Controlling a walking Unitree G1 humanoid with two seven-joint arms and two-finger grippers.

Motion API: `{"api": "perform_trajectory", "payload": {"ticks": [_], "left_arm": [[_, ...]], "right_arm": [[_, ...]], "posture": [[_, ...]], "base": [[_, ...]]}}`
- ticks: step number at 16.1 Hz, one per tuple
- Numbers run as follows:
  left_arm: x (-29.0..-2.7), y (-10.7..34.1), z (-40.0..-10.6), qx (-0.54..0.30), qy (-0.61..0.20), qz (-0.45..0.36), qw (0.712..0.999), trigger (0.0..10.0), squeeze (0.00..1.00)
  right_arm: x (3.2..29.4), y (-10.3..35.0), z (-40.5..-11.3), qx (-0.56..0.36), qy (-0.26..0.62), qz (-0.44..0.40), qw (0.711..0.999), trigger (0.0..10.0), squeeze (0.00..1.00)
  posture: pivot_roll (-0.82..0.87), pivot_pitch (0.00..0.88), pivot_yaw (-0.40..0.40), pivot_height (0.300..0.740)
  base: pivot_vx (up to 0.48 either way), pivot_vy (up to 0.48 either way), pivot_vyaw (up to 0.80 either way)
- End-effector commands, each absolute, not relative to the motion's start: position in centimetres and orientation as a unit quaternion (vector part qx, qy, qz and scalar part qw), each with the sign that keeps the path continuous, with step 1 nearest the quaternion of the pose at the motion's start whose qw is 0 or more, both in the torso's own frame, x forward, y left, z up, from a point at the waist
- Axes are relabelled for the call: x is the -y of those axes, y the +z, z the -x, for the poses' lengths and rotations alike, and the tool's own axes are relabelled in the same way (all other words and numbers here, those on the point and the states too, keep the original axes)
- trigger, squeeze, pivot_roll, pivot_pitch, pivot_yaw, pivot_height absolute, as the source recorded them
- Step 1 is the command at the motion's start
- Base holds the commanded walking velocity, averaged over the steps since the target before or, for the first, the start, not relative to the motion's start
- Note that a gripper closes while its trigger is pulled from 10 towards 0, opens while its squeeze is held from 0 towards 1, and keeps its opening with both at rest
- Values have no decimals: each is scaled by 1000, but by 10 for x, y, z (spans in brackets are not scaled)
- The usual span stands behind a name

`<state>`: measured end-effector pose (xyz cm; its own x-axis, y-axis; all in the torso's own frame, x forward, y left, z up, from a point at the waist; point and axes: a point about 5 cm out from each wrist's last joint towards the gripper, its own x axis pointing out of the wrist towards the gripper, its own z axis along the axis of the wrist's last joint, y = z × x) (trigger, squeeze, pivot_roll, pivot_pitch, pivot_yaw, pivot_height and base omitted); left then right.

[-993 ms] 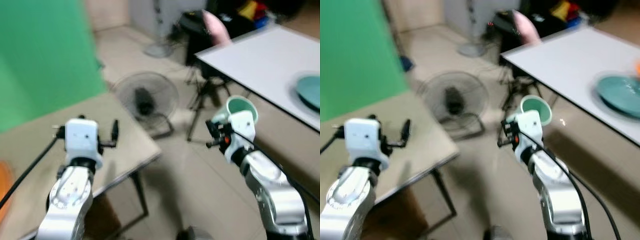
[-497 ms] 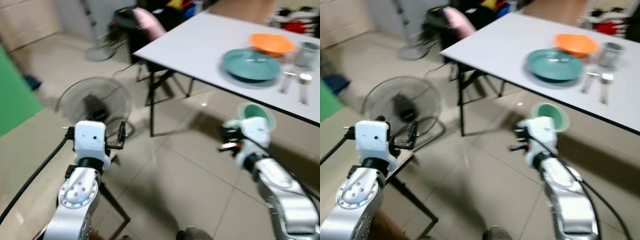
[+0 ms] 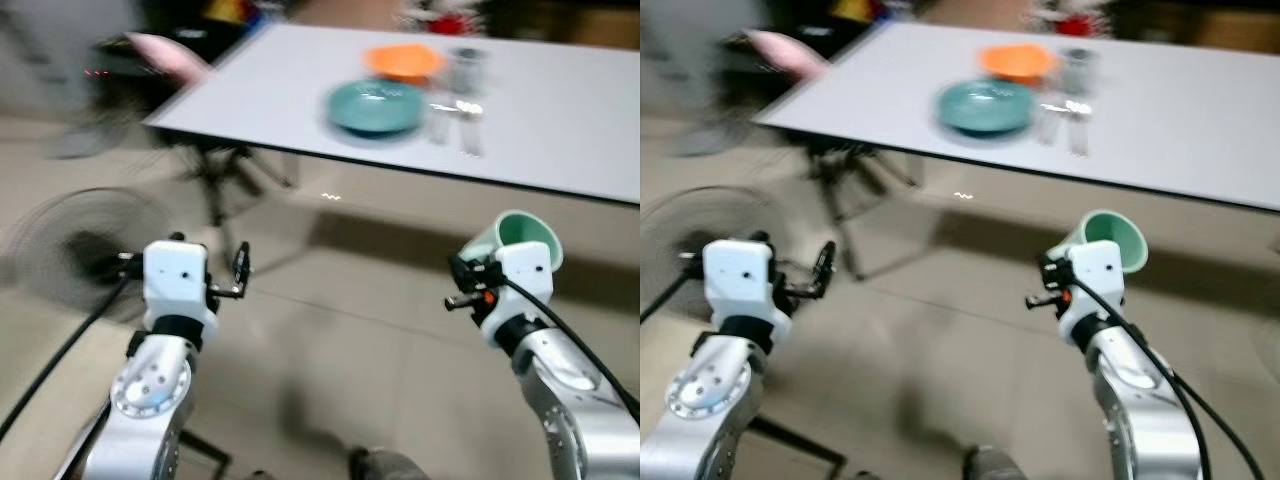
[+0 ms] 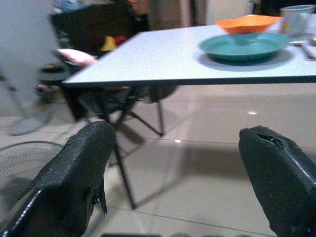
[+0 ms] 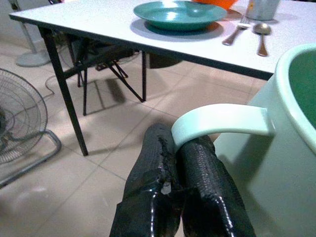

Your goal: Setting the table

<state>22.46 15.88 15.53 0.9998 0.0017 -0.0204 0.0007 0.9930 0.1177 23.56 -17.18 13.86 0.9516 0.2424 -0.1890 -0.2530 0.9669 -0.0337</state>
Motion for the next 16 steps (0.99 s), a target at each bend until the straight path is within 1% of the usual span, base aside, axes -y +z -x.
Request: {"api": "perform_trajectory", "payload": {"ticks": [1, 2, 4, 6, 8, 10, 12, 16], "left_arm": [[-162, 158, -226, -5, 16, -55, 998, 10000, 0], [-161, 158, -228, -5, 18, -58, 998, 10000, 0], [-159, 159, -229, -5, 20, -55, 998, 10000, 0], [-159, 159, -229, -4, 27, -51, 998, 10000, 0], [-159, 161, -228, 4, 27, -39, 999, 10000, 0], [-159, 163, -229, 11, 21, -62, 998, 10000, 0], [-158, 164, -229, 16, 15, -57, 998, 10000, 0], [-156, 163, -230, 14, 8, -50, 999, 10000, 0]], "right_arm": [[170, 144, -237, -81, 139, 31, 986, 10000, 0], [170, 145, -240, -76, 138, 37, 987, 10000, 0], [170, 150, -244, -58, 132, 62, 988, 10000, 0], [171, 149, -249, -68, 116, 94, 986, 10000, 0], [173, 150, -251, -62, 99, 118, 986, 10000, 0], [172, 150, -253, -64, 103, 86, 989, 10000, 0], [171, 151, -252, -70, 103, 53, 991, 10000, 0], [176, 149, -255, -72, 91, 51, 992, 10000, 0]], "posture": [[-143, 85, 61, 740], [-144, 83, 58, 740], [-148, 85, 56, 740], [-150, 86, 54, 740], [-152, 91, 50, 740], [-153, 96, 49, 740], [-154, 99, 51, 740], [-154, 94, 52, 740]], "base": [[0, 0, -800], [0, -480, -719], [0, -480, 0], [0, -480, 0], [0, 0, 0], [0, 0, 0], [129, 0, 0], [276, 0, -784]]}}
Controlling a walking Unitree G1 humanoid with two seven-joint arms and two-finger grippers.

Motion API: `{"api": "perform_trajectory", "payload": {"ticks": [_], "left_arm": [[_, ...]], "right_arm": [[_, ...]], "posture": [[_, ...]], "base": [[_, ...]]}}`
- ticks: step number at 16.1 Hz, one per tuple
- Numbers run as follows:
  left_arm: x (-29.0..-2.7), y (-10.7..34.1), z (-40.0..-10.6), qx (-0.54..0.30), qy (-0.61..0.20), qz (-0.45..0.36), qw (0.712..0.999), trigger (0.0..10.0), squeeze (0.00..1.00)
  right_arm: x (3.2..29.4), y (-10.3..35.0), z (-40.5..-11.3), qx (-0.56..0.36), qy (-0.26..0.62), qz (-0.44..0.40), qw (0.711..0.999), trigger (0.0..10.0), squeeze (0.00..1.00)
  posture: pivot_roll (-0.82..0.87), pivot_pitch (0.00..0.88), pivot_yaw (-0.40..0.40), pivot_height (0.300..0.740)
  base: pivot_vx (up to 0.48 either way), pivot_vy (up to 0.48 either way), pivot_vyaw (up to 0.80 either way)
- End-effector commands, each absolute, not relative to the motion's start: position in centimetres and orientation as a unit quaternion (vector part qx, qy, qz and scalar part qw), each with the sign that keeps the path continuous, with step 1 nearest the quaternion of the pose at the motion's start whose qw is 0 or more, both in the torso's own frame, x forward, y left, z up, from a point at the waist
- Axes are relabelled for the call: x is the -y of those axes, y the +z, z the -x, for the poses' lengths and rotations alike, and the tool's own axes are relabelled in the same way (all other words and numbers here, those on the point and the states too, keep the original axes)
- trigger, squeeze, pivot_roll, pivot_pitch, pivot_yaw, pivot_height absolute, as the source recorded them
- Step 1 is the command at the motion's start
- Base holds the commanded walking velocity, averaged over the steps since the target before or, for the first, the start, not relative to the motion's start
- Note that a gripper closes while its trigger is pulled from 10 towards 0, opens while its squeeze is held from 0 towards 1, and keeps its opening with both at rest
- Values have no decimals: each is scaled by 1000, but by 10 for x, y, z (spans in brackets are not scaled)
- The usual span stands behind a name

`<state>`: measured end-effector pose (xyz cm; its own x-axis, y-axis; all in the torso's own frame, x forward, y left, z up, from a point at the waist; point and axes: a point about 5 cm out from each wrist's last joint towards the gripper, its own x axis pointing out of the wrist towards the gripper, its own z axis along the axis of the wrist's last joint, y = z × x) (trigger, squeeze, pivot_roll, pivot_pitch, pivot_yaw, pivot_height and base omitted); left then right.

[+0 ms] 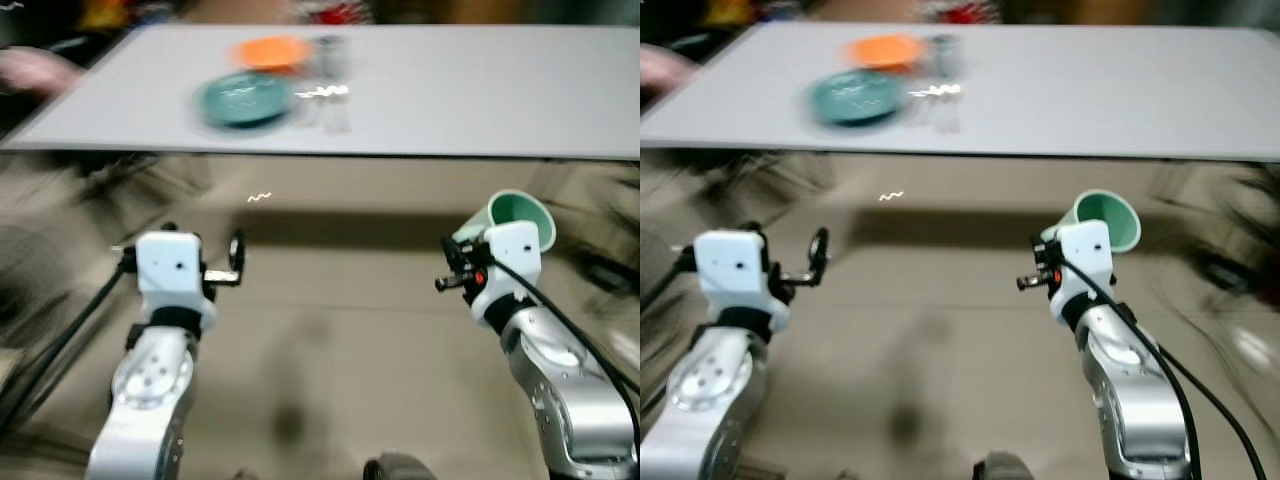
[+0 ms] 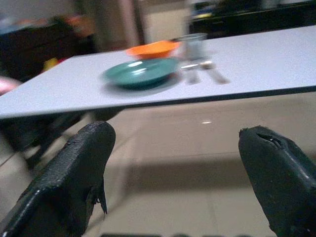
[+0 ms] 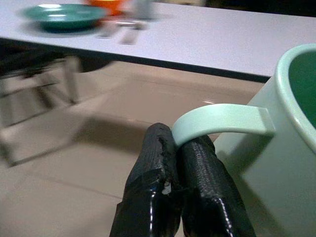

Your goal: Setting the table

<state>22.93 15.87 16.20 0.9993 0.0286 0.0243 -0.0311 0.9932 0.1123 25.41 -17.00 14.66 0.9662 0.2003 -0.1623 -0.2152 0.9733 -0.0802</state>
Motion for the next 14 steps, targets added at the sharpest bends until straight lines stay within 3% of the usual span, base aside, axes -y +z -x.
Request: {"api": "perform_trajectory", "payload": {"ticks": [1, 11, 14], "left_arm": [[-156, 163, -230, 14, 7, -49, 999, 10000, 0], [-164, 154, -221, 1, 16, -61, 998, 10000, 0], [-175, 155, -221, 7, 37, -75, 996, 10000, 0]], "right_arm": [[177, 150, -256, -71, 90, 52, 992, 10000, 0], [191, 153, -261, -67, 71, 65, 993, 10000, 0], [187, 155, -263, -56, 82, 99, 990, 10000, 0]], "posture": [[-154, 92, 53, 740], [-163, 77, 42, 740], [-165, 72, 37, 740]], "base": [[277, 0, -800], [277, 0, -800], [279, 0, 0]]}}
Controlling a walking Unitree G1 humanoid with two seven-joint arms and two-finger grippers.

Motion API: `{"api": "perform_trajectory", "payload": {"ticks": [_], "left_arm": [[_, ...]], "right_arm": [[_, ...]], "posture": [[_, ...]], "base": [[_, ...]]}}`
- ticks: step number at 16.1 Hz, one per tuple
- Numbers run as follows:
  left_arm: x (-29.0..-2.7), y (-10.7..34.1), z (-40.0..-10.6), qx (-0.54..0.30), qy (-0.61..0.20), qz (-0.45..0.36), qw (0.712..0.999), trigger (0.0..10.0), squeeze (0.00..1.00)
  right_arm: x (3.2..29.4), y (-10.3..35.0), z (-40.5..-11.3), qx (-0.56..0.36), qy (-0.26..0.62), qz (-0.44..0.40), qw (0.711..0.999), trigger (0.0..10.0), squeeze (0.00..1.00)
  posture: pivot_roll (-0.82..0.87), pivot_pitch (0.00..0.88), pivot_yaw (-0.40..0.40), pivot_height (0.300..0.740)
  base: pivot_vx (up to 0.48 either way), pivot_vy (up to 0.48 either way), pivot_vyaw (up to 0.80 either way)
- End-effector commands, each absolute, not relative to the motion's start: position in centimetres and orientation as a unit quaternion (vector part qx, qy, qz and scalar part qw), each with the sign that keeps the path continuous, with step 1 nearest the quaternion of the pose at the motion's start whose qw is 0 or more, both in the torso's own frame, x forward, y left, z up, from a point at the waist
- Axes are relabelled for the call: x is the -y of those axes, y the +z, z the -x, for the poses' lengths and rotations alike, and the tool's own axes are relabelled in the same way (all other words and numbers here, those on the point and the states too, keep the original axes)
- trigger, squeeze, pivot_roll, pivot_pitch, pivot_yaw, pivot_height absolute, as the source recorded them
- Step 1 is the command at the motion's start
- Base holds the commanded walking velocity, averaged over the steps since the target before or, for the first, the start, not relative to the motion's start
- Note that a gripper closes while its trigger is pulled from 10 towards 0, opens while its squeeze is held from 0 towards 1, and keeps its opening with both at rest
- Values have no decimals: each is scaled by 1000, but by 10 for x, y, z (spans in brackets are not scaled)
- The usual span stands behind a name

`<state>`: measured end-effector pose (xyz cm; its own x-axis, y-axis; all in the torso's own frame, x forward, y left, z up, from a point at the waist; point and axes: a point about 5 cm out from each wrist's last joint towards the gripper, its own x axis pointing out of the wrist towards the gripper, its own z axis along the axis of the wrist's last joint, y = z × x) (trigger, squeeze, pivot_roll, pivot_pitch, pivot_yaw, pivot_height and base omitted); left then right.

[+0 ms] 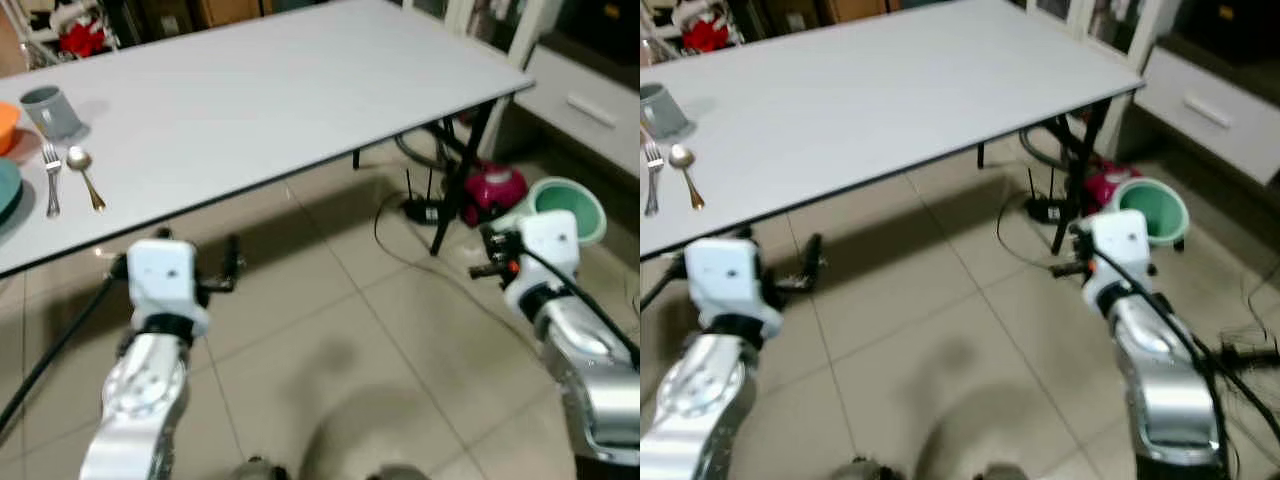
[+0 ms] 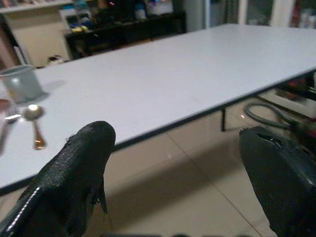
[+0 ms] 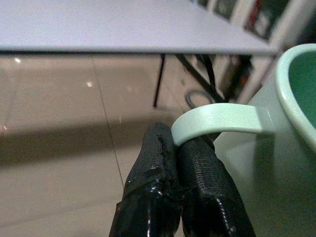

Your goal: Setting the table

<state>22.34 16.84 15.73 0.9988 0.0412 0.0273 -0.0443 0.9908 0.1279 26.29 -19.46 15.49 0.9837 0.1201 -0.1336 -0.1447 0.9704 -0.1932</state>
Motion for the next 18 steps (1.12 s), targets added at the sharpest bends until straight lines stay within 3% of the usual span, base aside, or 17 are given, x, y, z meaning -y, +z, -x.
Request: {"api": "perform_trajectory", "payload": {"ticks": [1, 8, 18], "left_arm": [[-178, 156, -222, 8, 41, -80, 996, 10000, 0], [-178, 159, -228, 20, 35, -77, 996, 10000, 0], [-172, 159, -232, 18, 20, -69, 997, 10000, 0]], "right_arm": [[185, 155, -262, -51, 75, 97, 991, 10000, 0], [184, 161, -264, -34, 86, 93, 991, 10000, 0], [188, 154, -262, -45, 37, 90, 994, 10000, 0]], "posture": [[-169, 71, 37, 740], [-182, 78, 54, 740], [-182, 98, 66, 740]], "base": [[296, 0, 0], [342, 0, 57], [435, 0, 46]]}}
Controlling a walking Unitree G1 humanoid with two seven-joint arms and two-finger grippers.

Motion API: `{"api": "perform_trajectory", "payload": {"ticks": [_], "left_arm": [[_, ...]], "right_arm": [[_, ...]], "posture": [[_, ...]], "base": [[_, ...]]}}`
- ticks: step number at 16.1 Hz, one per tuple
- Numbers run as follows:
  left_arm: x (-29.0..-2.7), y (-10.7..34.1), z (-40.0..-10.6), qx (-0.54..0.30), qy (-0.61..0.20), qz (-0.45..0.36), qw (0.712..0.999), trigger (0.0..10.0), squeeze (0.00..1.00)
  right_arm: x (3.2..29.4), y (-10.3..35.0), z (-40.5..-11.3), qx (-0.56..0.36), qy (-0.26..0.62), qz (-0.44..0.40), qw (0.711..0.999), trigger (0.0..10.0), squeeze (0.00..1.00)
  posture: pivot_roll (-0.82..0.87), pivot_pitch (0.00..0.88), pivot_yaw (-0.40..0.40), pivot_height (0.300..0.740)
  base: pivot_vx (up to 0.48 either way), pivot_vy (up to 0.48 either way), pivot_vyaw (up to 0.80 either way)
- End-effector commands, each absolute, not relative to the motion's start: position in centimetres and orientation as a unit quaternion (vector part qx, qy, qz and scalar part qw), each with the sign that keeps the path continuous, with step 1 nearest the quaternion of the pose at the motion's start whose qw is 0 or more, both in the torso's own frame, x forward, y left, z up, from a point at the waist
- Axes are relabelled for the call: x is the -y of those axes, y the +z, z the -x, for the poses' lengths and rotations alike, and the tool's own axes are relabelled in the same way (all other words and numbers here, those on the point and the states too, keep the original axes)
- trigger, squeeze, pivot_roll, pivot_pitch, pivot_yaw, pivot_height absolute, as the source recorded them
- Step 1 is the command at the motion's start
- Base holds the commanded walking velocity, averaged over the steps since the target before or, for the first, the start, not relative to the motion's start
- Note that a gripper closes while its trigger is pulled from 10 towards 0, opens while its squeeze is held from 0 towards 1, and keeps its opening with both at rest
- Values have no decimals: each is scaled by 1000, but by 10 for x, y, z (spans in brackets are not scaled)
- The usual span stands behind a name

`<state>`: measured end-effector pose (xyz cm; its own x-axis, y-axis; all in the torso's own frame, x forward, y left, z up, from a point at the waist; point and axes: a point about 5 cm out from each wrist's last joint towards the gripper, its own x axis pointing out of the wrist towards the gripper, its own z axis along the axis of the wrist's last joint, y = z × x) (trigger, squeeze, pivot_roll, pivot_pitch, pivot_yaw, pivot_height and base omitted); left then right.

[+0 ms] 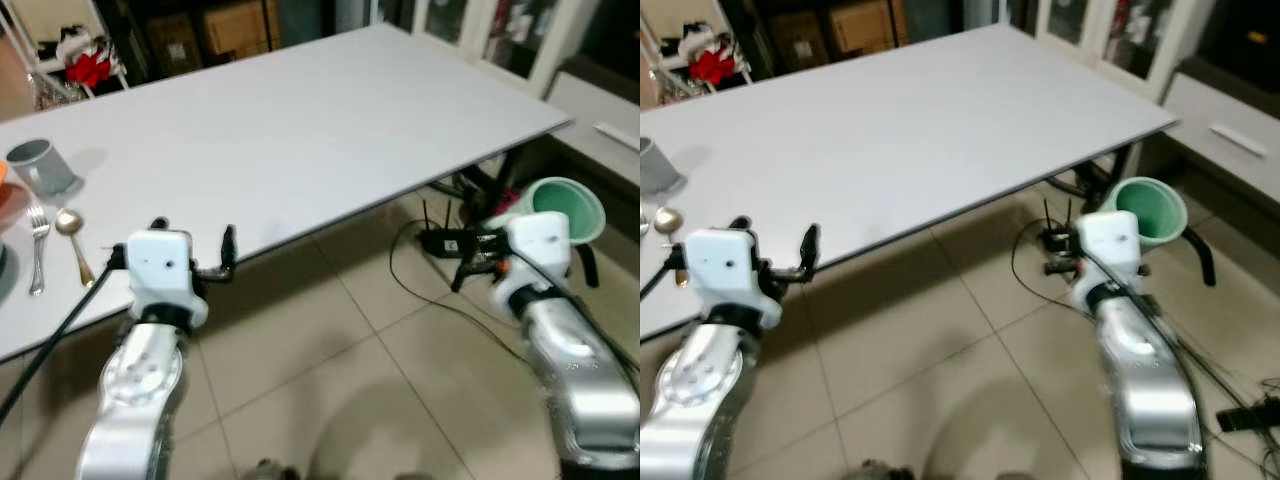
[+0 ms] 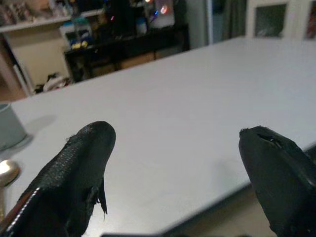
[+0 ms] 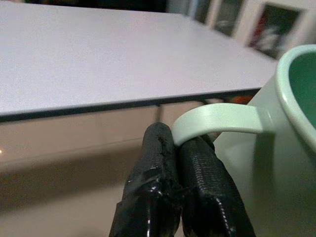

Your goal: Setting the table

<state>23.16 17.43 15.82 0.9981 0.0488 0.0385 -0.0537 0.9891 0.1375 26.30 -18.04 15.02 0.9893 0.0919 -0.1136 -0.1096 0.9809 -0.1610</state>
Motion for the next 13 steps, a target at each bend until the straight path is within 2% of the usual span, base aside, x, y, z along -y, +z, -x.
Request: {"api": "perform_trajectory", "payload": {"ticks": [1, 11, 13], "left_arm": [[-172, 159, -232, 18, 20, -69, 997, 10000, 0], [-171, 161, -233, 21, 17, -66, 997, 10000, 0], [-170, 161, -234, 21, 17, -66, 997, 10000, 0]], "right_arm": [[190, 155, -262, -44, 34, 88, 995, 10000, 0], [199, 176, -270, 2, 29, 91, 995, 10000, 0], [200, 174, -273, -6, 51, 95, 994, 10000, 0]], "posture": [[-183, 99, 66, 740], [-177, 98, 66, 740], [-176, 95, 65, 740]], "base": [[442, 0, 0], [443, 0, 0], [442, 0, 0]]}}
